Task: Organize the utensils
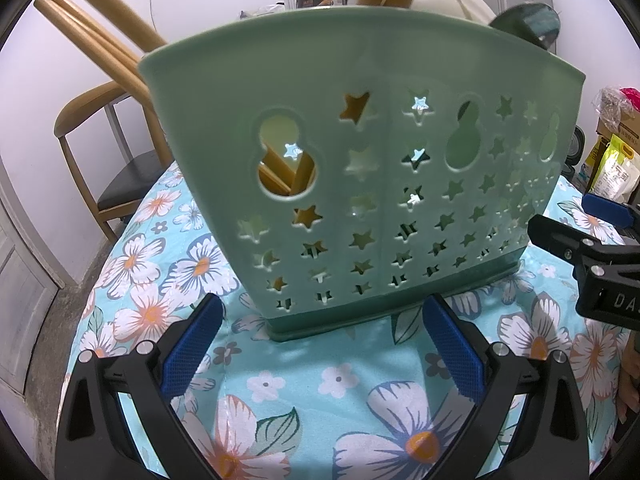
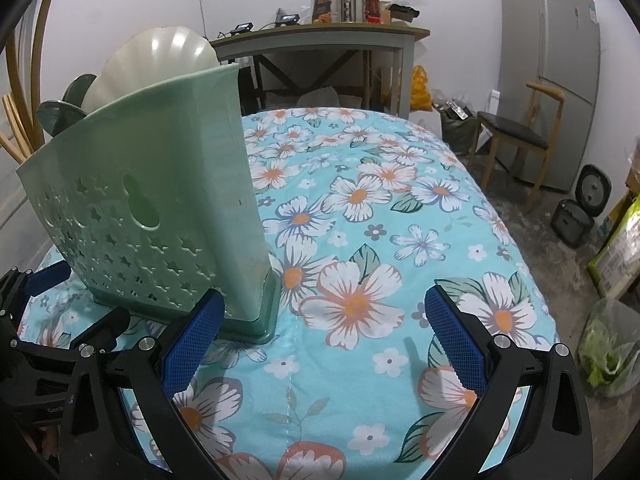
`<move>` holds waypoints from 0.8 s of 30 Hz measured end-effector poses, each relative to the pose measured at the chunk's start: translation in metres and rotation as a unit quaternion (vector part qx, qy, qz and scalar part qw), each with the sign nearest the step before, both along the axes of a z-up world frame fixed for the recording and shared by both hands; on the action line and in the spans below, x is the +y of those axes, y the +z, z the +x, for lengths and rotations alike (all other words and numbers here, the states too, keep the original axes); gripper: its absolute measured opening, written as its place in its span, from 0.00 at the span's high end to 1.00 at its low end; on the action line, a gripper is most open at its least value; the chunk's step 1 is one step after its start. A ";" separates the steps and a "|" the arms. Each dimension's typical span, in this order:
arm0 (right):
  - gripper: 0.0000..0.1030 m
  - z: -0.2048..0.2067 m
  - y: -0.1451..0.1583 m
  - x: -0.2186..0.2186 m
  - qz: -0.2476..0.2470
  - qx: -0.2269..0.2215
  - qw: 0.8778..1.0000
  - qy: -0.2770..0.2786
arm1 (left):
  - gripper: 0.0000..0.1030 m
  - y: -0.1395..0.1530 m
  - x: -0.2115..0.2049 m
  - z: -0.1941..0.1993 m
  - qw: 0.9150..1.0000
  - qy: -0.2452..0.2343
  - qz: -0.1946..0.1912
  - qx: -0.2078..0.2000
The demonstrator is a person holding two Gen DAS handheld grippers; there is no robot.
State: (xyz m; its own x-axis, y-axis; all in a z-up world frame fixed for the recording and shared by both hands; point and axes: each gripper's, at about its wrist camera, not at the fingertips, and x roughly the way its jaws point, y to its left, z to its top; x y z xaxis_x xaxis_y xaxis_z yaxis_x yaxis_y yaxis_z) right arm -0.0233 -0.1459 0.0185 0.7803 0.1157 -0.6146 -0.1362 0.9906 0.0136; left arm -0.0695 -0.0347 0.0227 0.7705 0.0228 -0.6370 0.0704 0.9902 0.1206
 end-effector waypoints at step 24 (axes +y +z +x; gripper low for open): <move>0.07 0.002 -0.001 -0.004 0.008 0.002 1.000 -0.001 | 0.05 0.000 -0.001 0.000 1.000 0.000 0.000 0.000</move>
